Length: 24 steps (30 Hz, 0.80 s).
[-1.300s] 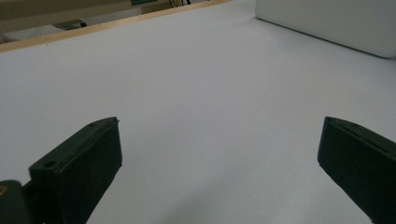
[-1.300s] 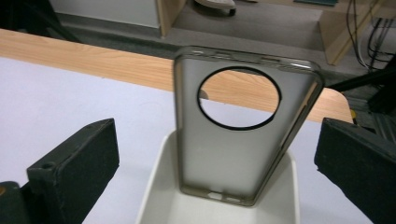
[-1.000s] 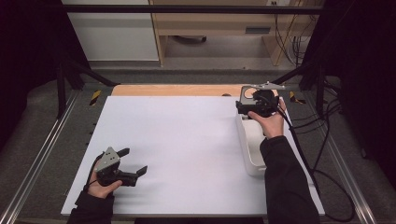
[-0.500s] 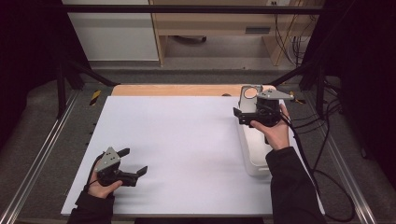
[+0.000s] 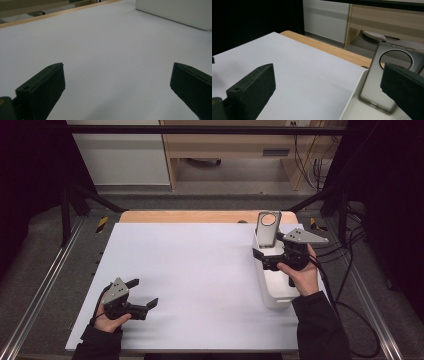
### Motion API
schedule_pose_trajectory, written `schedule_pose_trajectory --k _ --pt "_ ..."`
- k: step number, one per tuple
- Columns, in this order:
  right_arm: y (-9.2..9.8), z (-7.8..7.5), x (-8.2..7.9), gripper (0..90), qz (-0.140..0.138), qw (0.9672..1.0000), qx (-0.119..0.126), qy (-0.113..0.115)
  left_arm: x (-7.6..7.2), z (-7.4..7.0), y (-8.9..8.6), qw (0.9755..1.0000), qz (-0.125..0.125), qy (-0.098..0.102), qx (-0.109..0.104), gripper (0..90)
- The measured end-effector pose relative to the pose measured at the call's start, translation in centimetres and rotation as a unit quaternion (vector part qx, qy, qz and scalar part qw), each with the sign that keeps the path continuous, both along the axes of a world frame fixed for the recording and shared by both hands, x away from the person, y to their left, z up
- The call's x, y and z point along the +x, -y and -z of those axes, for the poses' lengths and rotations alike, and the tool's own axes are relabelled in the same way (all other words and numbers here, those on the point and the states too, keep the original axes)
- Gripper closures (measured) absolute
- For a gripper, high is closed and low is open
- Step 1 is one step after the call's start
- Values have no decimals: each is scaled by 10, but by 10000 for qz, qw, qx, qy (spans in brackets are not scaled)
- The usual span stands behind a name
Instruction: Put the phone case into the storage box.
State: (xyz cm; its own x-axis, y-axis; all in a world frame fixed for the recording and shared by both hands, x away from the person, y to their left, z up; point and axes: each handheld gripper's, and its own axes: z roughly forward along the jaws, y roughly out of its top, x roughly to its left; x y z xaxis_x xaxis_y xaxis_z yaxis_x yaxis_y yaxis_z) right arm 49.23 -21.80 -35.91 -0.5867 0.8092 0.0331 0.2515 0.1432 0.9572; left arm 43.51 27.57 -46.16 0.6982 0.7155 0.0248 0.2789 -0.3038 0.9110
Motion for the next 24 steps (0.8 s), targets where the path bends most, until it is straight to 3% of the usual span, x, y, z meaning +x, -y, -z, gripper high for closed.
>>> schedule_pose_trajectory --k 14,24 --pt "17 24 -33 5 -319 9993 137 156 -1 -1 0 10000 10 39 -16 0" --pt "38 45 -50 4 -272 9993 142 233 -2 -2 0 10000 29 68 -20 0"
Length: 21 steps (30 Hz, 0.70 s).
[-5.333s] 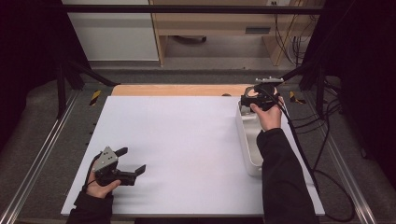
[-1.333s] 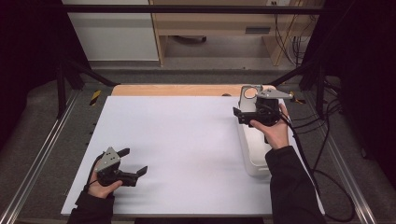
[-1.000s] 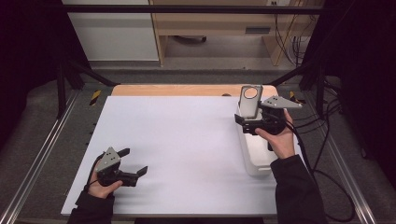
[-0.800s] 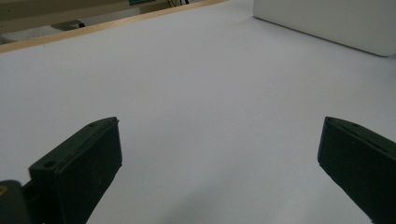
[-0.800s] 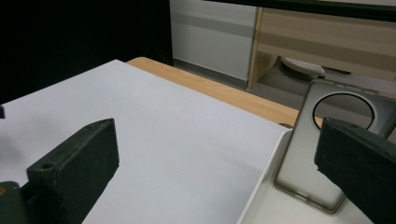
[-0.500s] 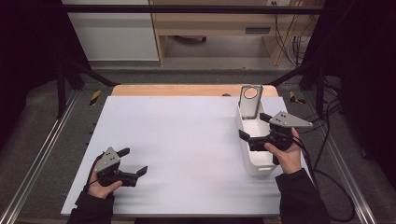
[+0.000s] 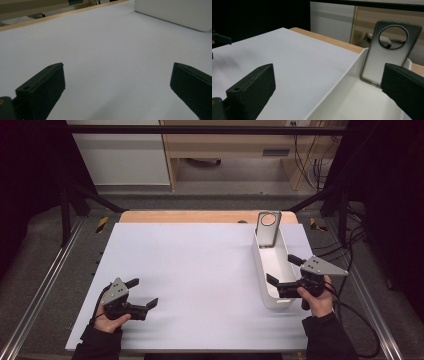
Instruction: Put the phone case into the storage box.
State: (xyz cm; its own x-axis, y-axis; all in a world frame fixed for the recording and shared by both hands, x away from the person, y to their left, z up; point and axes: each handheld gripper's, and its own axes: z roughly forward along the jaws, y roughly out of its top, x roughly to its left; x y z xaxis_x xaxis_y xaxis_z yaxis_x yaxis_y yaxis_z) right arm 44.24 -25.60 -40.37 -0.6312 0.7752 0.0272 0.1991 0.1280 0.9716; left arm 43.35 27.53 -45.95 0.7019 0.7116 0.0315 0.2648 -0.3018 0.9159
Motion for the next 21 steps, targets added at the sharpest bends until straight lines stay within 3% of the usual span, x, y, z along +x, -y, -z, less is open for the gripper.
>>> schedule_pose_trajectory --k 10,15,21 --pt "23 22 -10 4 71 10000 22 32 -1 -2 1 10000 24 43 -66 0" --pt "31 30 -12 4 174 9998 32 -65 -1 -2 1 10000 33 52 -76 0" --pt "35 34 -14 5 65 10000 -27 -32 -2 -4 1 9999 35 90 -138 0"
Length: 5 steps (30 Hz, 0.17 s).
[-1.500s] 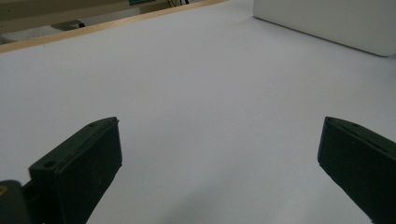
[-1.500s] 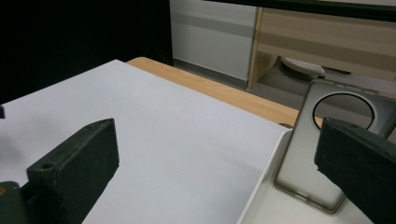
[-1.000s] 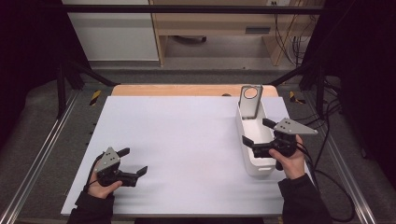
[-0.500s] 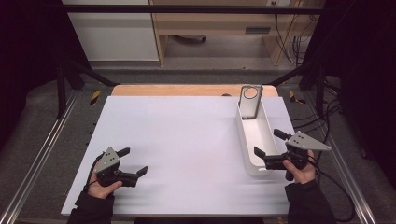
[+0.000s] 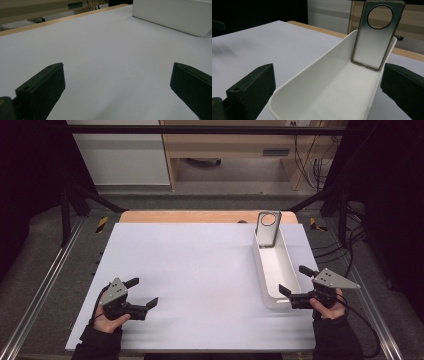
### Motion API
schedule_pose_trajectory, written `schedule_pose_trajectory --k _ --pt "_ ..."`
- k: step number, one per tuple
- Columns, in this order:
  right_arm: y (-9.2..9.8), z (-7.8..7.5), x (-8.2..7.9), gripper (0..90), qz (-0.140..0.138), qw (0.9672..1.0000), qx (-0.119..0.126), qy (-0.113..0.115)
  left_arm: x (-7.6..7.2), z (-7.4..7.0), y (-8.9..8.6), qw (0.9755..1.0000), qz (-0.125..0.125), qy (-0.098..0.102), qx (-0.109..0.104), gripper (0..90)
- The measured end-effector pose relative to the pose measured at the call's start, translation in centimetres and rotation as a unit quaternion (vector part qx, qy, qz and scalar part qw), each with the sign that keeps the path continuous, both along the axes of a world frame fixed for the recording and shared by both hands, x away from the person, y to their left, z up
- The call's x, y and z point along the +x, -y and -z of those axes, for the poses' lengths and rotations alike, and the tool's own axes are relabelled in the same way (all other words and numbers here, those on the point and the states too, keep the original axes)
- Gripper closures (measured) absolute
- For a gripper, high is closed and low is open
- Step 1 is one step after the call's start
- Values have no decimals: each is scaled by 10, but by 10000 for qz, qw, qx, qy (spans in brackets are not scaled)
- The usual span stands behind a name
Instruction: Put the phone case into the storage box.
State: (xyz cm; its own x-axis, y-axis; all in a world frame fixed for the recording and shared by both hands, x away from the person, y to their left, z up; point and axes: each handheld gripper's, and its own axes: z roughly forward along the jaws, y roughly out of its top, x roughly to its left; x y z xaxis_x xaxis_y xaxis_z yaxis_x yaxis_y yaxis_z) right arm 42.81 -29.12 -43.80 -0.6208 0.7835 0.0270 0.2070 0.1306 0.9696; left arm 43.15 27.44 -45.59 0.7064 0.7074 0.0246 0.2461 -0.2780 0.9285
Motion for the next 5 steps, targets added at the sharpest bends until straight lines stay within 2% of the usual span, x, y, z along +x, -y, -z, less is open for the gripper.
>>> schedule_pose_trajectory --k 5 --pt "3 4 0 5 17 10000 19 -42 0 -1 1 10000 12 13 3 0"
